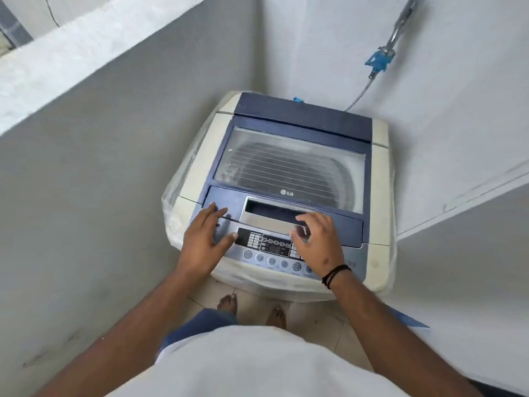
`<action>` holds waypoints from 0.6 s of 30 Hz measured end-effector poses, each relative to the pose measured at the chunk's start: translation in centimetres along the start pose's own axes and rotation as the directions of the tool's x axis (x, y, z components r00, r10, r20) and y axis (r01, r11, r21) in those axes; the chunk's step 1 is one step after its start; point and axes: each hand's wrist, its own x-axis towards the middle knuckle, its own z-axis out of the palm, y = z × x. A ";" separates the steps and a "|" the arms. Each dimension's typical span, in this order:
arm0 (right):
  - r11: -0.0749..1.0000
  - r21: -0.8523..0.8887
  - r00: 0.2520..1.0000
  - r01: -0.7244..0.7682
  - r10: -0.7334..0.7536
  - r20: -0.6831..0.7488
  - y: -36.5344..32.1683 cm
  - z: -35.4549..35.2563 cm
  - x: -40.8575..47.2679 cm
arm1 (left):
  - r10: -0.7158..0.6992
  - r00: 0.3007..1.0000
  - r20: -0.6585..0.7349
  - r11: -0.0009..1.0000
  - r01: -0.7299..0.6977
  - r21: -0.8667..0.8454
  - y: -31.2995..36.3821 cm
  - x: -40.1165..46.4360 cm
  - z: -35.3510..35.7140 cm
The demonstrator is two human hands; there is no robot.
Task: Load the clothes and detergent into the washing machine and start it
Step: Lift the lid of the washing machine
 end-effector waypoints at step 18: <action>0.982 -0.155 0.949 -0.107 0.147 0.279 -4.7 -1.1 3.5 | 0.165 0.985 -0.059 0.961 -0.147 0.234 -2.3 2.4 -3.0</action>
